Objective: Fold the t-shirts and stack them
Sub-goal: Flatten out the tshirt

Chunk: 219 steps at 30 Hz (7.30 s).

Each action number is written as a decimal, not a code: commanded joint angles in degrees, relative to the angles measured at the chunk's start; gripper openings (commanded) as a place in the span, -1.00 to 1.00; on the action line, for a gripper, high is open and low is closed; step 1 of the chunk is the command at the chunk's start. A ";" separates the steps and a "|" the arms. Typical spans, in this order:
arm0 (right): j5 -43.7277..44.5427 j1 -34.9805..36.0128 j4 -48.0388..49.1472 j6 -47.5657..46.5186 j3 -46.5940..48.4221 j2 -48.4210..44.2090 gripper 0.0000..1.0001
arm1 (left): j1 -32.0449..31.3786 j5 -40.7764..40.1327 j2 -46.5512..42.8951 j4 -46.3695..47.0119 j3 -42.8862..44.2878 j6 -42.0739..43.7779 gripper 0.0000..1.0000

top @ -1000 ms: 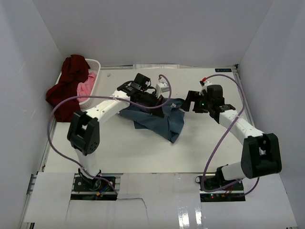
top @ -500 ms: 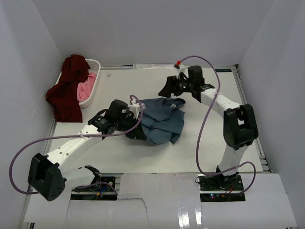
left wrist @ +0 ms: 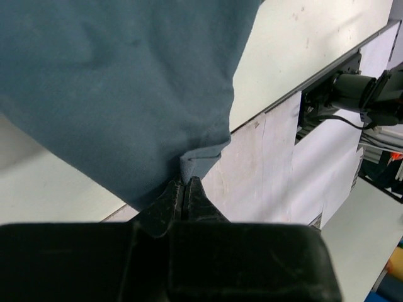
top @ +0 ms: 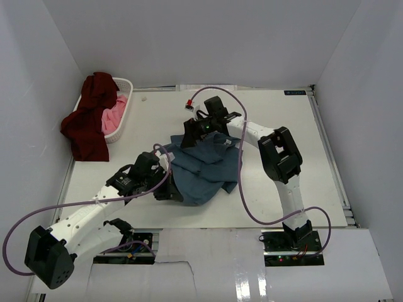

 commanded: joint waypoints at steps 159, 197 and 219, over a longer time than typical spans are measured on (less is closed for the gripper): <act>37.18 5.95 8.23 9.62 -65.52 -68.10 0.48 | 21.40 -28.94 24.35 2.71 28.41 12.76 -1.00; 52.47 19.04 -16.17 -6.25 -52.73 -68.92 0.44 | 21.49 -27.98 27.26 0.60 33.16 15.31 -1.00; 64.44 33.20 -30.89 -10.23 -43.47 -54.22 0.35 | 21.49 -27.01 28.14 0.95 32.28 15.93 -1.00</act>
